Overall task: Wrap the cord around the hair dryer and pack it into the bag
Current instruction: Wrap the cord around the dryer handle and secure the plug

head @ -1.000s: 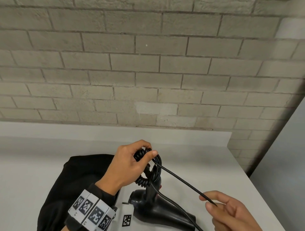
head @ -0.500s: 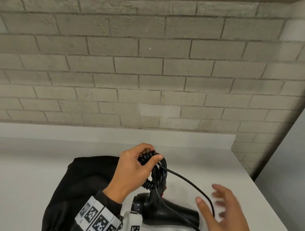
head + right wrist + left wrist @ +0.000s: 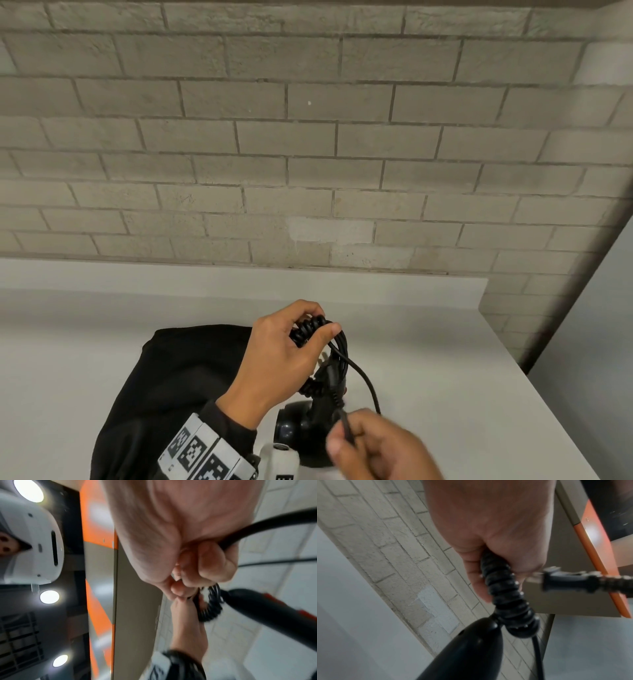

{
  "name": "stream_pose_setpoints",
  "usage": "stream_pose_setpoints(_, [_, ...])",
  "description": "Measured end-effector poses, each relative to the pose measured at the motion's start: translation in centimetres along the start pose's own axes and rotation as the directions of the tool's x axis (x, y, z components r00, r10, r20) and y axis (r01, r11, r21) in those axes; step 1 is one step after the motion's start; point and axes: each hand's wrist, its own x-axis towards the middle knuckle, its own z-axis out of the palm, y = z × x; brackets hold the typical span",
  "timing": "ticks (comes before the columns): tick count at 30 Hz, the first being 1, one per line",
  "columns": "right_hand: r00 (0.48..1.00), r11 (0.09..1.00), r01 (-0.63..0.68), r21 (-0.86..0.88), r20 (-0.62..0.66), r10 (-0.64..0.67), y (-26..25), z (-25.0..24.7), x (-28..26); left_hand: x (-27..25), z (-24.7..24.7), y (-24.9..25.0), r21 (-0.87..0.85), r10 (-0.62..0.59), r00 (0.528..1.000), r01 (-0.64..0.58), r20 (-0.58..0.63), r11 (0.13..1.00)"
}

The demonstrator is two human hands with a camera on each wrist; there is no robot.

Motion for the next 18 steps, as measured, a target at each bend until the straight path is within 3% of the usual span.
stream_pose_setpoints(3, [0.979, 0.977, 0.145, 0.157, -0.165, -0.118, -3.6, -3.7, -0.8, 0.1, -0.6, -0.3, 0.093, 0.074, 0.996, -0.079, 0.053, 0.993])
stream_pose_setpoints(5, [0.938, 0.927, 0.259, 0.270, -0.300, -0.175, -5.7, -6.5, -0.8, 0.0, -0.8, -0.4, 0.141, 0.128, 0.987, -0.142, 0.101, 0.980])
stream_pose_setpoints(9, [0.850, 0.802, 0.484, 0.351, -0.406, -0.335, -9.7, -11.2, -0.1, 0.0, -0.7, -0.3, 0.187, 0.188, 0.960, -0.228, 0.208, 0.956])
stream_pose_setpoints(14, [0.817, 0.824, 0.510, 0.246, -0.438, -0.375, -7.7, -14.0, 1.6, -0.3, -0.4, 0.1, 0.111, 0.180, 0.955, -0.211, 0.236, 0.971])
stream_pose_setpoints(18, [0.897, 0.914, 0.368, 0.171, -0.322, -0.301, -3.7, -12.3, 3.5, -0.2, -0.5, 0.4, 0.100, 0.221, 0.942, -0.253, 0.253, 0.962])
